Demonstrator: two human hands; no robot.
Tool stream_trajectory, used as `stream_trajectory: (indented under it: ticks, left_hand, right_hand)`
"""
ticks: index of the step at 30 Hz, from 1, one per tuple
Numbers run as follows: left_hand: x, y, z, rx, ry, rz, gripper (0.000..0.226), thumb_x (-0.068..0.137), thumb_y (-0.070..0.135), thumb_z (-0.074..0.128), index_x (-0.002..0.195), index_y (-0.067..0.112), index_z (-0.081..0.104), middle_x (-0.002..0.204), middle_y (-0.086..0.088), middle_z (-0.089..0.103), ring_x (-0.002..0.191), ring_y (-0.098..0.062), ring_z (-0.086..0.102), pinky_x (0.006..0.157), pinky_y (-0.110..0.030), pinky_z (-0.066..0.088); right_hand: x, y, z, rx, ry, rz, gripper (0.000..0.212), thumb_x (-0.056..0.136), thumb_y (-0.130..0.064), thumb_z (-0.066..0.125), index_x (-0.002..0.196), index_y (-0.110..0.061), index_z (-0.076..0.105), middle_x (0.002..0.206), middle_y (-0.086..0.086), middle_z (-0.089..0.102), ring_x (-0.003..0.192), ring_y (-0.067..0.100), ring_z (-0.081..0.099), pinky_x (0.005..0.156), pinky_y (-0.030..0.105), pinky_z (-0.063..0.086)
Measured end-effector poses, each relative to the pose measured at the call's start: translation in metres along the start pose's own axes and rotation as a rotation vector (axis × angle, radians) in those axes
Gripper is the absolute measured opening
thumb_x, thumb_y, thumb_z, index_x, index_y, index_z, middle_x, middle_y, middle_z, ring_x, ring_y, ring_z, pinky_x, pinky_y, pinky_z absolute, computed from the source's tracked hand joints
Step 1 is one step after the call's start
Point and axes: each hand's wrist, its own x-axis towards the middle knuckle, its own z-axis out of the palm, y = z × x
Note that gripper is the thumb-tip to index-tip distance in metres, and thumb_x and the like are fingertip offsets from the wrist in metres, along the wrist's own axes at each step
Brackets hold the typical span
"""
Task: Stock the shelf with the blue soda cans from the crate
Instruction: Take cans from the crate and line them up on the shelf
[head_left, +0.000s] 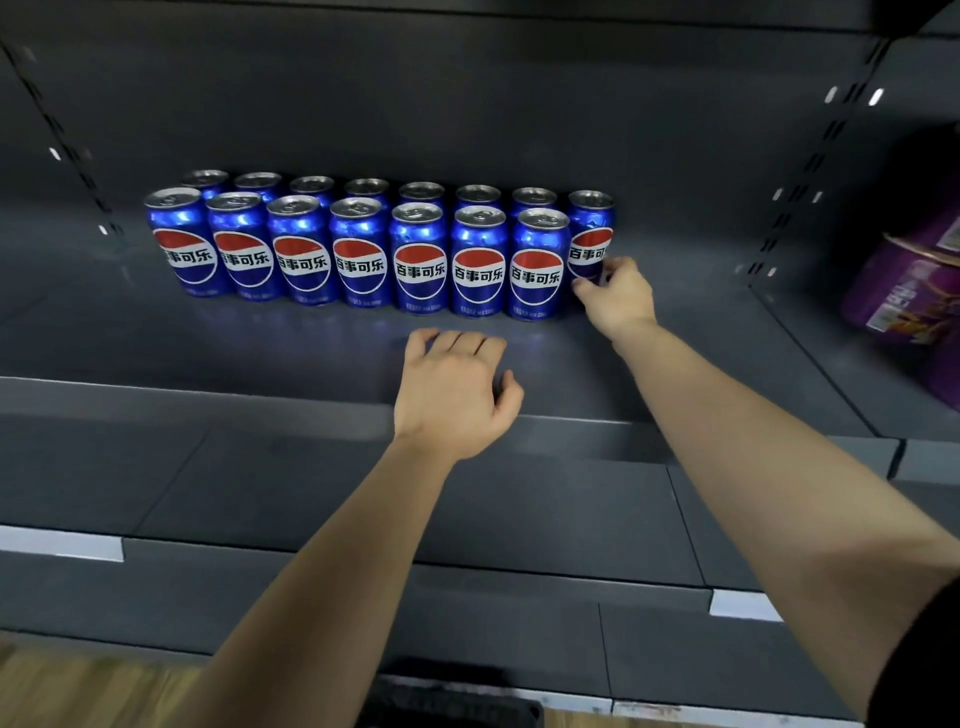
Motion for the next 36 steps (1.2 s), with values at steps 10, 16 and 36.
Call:
stream_trajectory:
  ticks: [10, 16, 36]
  left_hand:
    - [-0.016, -0.007, -0.003, -0.034, -0.002, 0.078, 0.052, 0.089, 0.042, 0.024, 0.112, 0.016, 0.064, 0.109, -0.004, 0.066, 0.097, -0.026, 0.058, 0.096, -0.042, 0.030]
    - [-0.068, -0.026, -0.018, -0.130, 0.055, 0.110, 0.048, 0.091, 0.038, 0.030, 0.122, 0.017, 0.061, 0.127, -0.005, 0.061, 0.113, -0.024, 0.056, 0.096, -0.041, 0.032]
    - [-0.276, -0.082, 0.049, -0.061, -0.301, 0.034, 0.049, 0.093, 0.034, 0.027, 0.120, 0.013, 0.062, 0.118, -0.005, 0.065, 0.107, -0.026, 0.058, 0.095, -0.043, 0.036]
  right_hand:
    - [-0.086, -0.006, -0.026, -0.149, -0.049, -0.117, 0.048, 0.089, -0.016, 0.062, 0.135, -0.008, 0.051, 0.137, 0.009, 0.056, 0.125, 0.023, 0.052, 0.098, 0.022, 0.037]
    - [-0.153, -0.014, -0.016, -0.120, 0.011, -0.239, 0.039, 0.089, -0.015, 0.059, 0.127, -0.009, 0.059, 0.126, 0.007, 0.063, 0.113, 0.023, 0.061, 0.095, 0.022, 0.041]
    - [-0.335, 0.146, 0.097, -0.320, -0.314, -0.126, 0.044, 0.091, -0.015, 0.058, 0.135, -0.012, 0.052, 0.134, 0.011, 0.056, 0.121, 0.027, 0.054, 0.099, 0.032, 0.042]
